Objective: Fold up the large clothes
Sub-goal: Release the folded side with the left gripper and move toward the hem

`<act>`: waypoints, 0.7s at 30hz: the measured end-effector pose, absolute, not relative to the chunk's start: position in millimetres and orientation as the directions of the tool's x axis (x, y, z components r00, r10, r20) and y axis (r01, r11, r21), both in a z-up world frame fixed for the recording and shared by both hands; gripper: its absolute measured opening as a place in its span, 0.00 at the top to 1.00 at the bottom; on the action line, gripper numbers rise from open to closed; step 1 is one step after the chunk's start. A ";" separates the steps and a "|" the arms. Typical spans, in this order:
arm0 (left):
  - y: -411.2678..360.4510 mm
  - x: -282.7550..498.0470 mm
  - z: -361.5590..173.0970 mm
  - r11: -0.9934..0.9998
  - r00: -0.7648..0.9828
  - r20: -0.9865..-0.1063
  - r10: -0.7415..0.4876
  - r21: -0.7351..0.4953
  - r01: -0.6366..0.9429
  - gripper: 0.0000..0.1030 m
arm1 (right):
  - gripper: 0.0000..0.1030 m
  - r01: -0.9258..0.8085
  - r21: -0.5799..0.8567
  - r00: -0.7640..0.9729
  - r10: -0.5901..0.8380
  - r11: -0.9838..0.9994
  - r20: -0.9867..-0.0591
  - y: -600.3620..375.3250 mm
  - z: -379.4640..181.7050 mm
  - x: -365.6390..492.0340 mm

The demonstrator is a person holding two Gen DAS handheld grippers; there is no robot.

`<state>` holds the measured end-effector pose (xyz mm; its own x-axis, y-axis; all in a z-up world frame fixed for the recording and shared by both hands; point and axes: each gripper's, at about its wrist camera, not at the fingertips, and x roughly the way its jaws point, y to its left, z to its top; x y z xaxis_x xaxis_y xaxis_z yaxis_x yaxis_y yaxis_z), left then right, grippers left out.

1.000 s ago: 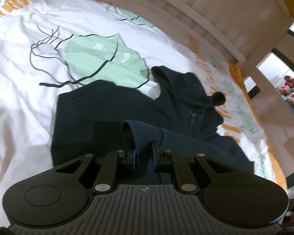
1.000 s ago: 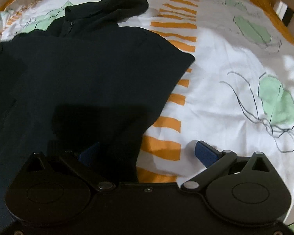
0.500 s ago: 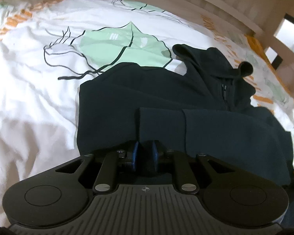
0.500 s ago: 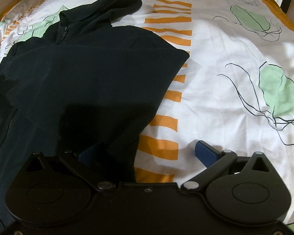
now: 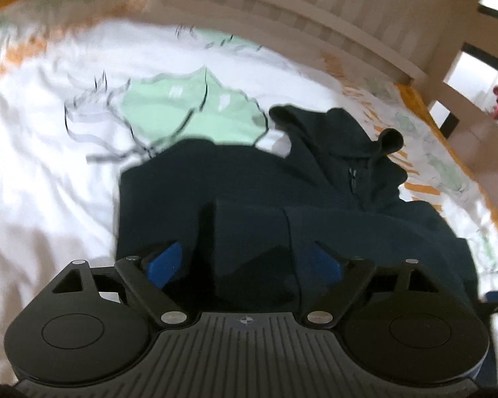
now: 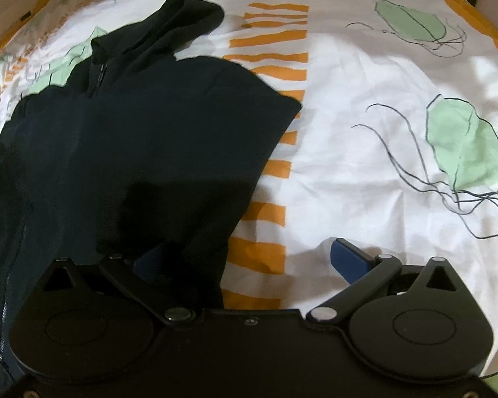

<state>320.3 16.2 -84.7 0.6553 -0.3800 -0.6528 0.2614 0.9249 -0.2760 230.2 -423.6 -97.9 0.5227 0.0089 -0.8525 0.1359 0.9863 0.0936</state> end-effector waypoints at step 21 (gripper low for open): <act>-21.2 367.9 -38.4 0.936 0.715 -0.616 -0.330 -0.117 0.331 0.18 | 0.01 0.220 0.182 0.773 -0.058 0.958 -0.631 -415.5 -62.5 276.1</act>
